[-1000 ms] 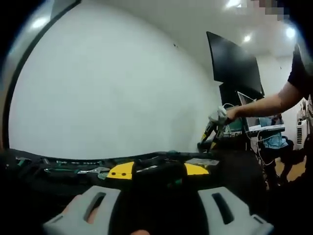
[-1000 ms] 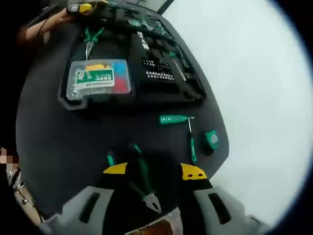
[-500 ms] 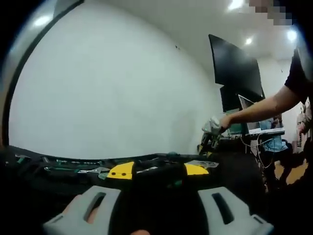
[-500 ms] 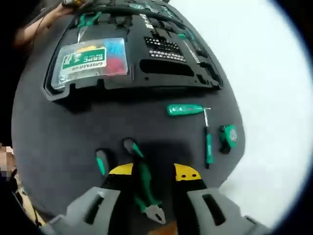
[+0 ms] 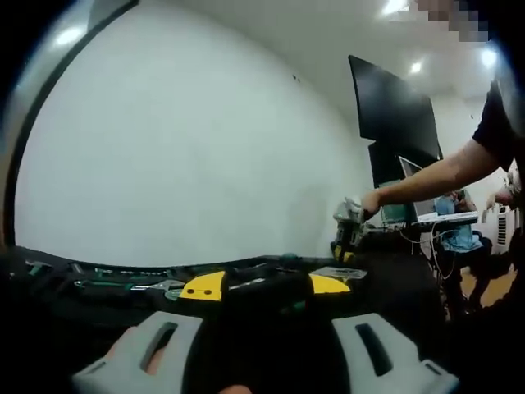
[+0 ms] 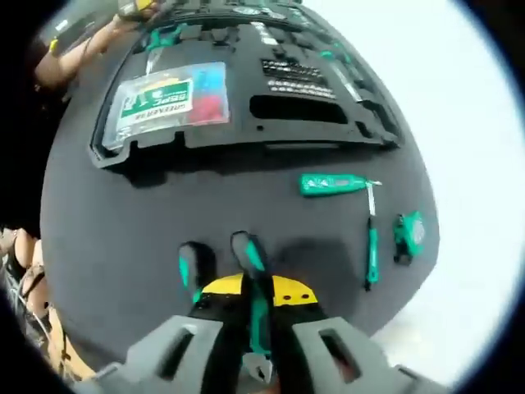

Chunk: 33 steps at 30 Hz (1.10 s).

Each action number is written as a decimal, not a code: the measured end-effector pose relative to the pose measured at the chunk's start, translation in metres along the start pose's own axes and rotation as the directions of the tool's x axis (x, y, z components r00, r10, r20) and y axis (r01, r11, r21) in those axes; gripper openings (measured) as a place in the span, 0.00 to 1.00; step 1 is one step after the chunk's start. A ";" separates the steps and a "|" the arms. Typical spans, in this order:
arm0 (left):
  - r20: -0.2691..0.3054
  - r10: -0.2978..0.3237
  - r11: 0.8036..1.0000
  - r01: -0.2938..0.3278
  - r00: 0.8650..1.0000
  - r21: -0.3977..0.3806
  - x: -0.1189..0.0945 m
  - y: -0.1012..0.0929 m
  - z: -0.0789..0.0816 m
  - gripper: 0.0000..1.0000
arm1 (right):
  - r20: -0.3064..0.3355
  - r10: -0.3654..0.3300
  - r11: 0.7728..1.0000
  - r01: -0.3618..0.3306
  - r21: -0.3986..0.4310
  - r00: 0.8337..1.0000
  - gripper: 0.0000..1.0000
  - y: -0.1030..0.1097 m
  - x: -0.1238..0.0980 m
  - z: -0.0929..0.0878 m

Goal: Pick up the tools and put them into their designated positions in the toolbox.

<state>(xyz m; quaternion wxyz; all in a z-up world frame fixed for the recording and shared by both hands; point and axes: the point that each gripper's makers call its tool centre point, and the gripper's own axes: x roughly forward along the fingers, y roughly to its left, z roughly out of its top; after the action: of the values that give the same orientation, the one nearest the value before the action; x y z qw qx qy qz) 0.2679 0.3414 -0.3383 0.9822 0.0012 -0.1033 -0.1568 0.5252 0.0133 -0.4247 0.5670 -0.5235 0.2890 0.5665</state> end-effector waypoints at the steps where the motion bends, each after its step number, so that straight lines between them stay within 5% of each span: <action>1: -0.001 0.000 1.000 0.000 1.000 -0.001 0.000 0.000 0.000 0.36 | 0.006 -0.003 1.000 0.003 0.001 1.000 0.07 0.000 -0.003 0.000; 7: -0.002 -0.002 1.000 0.002 1.000 0.000 0.001 0.003 -0.002 0.36 | 0.131 -0.096 0.994 0.088 0.068 0.987 0.06 -0.010 -0.029 0.018; 14: -0.007 -0.003 1.000 0.003 1.000 0.000 0.001 0.003 -0.002 0.36 | 0.391 -0.189 0.968 0.103 0.229 0.901 0.06 -0.008 -0.070 0.043; 20: -0.022 -0.002 1.000 0.002 1.000 0.007 0.002 0.003 -0.005 0.36 | 0.426 -0.229 0.956 0.119 0.270 0.875 0.06 -0.003 -0.098 0.058; 26: -0.050 0.000 1.000 0.001 0.999 0.031 0.004 0.002 -0.010 0.36 | 0.587 -0.324 0.929 0.132 0.345 0.742 0.06 -0.007 -0.131 0.100; 31: -0.055 -0.004 1.000 0.005 0.998 0.030 0.004 0.002 -0.011 0.36 | 0.637 -0.324 0.932 0.119 0.344 0.700 0.06 -0.003 -0.150 0.128; 33: -0.051 -0.002 1.000 0.004 0.999 0.027 0.003 0.003 -0.010 0.36 | 0.644 -0.320 0.935 0.121 0.334 0.695 0.06 0.000 -0.157 0.140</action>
<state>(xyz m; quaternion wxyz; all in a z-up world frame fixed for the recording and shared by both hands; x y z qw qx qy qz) 0.2742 0.3432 -0.3477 0.9842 0.0186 -0.0804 -0.1568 0.4579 0.0888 -0.2406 0.7623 -0.2256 0.0652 0.6031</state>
